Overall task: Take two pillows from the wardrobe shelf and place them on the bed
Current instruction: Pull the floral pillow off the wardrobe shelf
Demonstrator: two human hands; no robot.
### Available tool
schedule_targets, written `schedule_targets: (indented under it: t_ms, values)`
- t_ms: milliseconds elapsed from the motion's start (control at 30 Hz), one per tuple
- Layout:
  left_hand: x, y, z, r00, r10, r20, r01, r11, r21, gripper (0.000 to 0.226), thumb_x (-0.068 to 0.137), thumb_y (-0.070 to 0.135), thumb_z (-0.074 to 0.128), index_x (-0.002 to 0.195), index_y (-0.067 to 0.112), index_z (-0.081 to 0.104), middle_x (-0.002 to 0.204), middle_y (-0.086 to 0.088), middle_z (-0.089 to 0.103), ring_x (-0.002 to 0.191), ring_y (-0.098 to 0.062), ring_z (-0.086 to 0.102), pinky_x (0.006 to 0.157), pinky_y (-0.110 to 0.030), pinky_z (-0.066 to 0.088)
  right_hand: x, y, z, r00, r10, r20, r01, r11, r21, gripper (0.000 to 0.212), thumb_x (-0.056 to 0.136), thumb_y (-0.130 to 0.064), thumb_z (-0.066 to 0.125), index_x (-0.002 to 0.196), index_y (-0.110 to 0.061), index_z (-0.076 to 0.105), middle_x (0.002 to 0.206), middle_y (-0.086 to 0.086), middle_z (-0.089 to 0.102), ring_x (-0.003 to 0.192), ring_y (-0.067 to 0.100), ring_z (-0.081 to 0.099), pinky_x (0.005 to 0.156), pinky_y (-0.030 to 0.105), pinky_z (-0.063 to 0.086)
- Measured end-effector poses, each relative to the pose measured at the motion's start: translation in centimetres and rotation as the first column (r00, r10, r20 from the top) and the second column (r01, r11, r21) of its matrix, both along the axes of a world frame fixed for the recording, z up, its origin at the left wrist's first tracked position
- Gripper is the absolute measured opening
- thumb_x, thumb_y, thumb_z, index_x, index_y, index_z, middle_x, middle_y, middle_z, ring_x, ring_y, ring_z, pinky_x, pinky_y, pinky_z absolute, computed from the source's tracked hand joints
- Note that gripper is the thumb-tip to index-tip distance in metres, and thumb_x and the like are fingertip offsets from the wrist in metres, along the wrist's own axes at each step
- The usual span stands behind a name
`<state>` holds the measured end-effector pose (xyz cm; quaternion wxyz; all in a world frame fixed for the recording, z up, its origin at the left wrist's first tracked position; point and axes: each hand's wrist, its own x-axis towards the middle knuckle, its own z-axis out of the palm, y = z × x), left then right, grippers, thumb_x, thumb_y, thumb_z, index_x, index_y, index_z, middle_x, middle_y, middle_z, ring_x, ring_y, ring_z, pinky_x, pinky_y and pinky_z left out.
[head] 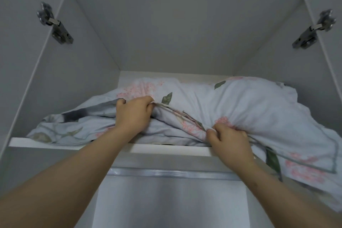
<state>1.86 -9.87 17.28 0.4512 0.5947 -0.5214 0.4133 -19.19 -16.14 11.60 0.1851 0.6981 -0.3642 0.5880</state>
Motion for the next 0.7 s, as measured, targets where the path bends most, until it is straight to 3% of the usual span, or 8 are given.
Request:
schedule_targets:
  t_ms: [100,200,300,400,467,533,567,700]
  values:
    - [-1.8,1.8,0.4,0.989,-0.151,0.000,0.150,0.984,-0.093,0.026,0.095,0.022,0.037,0.105,0.018,0.062,0.107,-0.008,0.068,0.103,-0.031,0.057,0.092,-0.038,0.034,0.0,-0.4,0.0,0.999,-0.006,0.032,0.008,0.999,-0.037,0.029,0.084,-0.035,0.033,0.063,-0.017,0.040,0.078,0.018,0.069,0.082,0.035,0.061,0.081,0.036,0.036]
    - [-3.9,4.0,-0.4,0.955,-0.266,0.134,0.285,0.947,-0.148,0.028,0.091,0.024,0.038,0.097,0.021,0.065,0.099,-0.002,0.070,0.097,-0.027,0.059,0.090,-0.038,0.035,-1.7,-0.7,-0.1,0.996,0.059,0.068,-0.059,0.998,-0.005,0.033,0.078,-0.041,0.030,0.057,-0.020,0.042,0.065,0.009,0.058,0.079,0.033,0.061,0.073,0.036,0.034]
    - [-5.4,6.5,-1.1,0.934,-0.203,0.294,0.190,0.979,0.070,0.044,0.091,0.047,0.027,0.063,0.025,0.053,0.063,0.008,0.058,0.074,-0.017,0.057,0.086,-0.034,0.026,-3.2,-0.6,0.4,0.971,0.147,0.191,-0.158,0.987,0.043,0.053,0.085,-0.051,0.033,0.068,-0.009,0.061,0.070,0.015,0.062,0.079,0.034,0.060,0.067,0.035,0.035]
    - [-5.9,8.2,0.1,0.966,-0.136,0.220,0.079,0.966,0.247,0.059,0.087,0.060,0.022,0.050,0.020,0.042,0.051,0.003,0.047,0.059,-0.013,0.049,0.078,-0.033,0.027,-3.3,-0.8,1.4,0.960,0.103,0.259,-0.143,0.980,0.139,0.047,0.092,-0.037,0.043,0.064,-0.002,0.054,0.062,0.013,0.057,0.072,0.034,0.055,0.064,0.036,0.035]
    - [-5.3,8.6,1.5,0.979,-0.038,0.201,0.038,0.999,0.004,0.055,0.088,0.061,0.025,0.062,0.023,0.055,0.064,0.001,0.060,0.074,-0.020,0.058,0.075,-0.034,0.027,-2.8,-0.4,2.0,0.972,0.006,0.234,-0.045,0.986,0.162,0.043,0.091,-0.033,0.042,0.056,-0.007,0.046,0.056,0.008,0.050,0.067,0.033,0.052,0.063,0.034,0.033]
    - [-4.9,8.1,2.3,0.970,0.117,0.214,-0.068,0.973,-0.222,0.056,0.083,0.066,0.023,0.098,0.031,0.063,0.102,0.004,0.068,0.103,-0.024,0.056,0.083,-0.037,0.029,-2.3,0.4,2.7,0.979,-0.068,0.194,0.040,0.988,0.148,0.039,0.090,-0.030,0.041,0.055,-0.013,0.042,0.055,0.004,0.047,0.067,0.031,0.049,0.069,0.034,0.033]
    - [-4.7,7.5,2.6,0.963,0.142,0.228,-0.093,0.972,-0.215,0.059,0.079,0.067,0.023,0.112,0.033,0.058,0.117,0.004,0.063,0.113,-0.024,0.050,0.090,-0.040,0.029,-2.1,0.9,3.1,0.980,-0.109,0.165,0.087,0.987,0.132,0.034,0.090,-0.028,0.041,0.058,-0.015,0.045,0.057,0.003,0.049,0.069,0.030,0.050,0.074,0.035,0.033]
    - [-3.0,4.1,1.4,0.973,0.150,0.173,-0.186,0.959,0.215,0.060,0.080,0.069,0.034,0.132,0.039,0.035,0.143,0.005,0.040,0.133,-0.025,0.034,0.109,-0.062,0.008,-0.5,3.6,5.2,0.979,-0.173,0.107,0.179,0.983,-0.041,0.016,0.084,-0.026,0.046,0.088,-0.015,0.057,0.087,0.007,0.063,0.092,0.030,0.055,0.088,0.039,0.034]
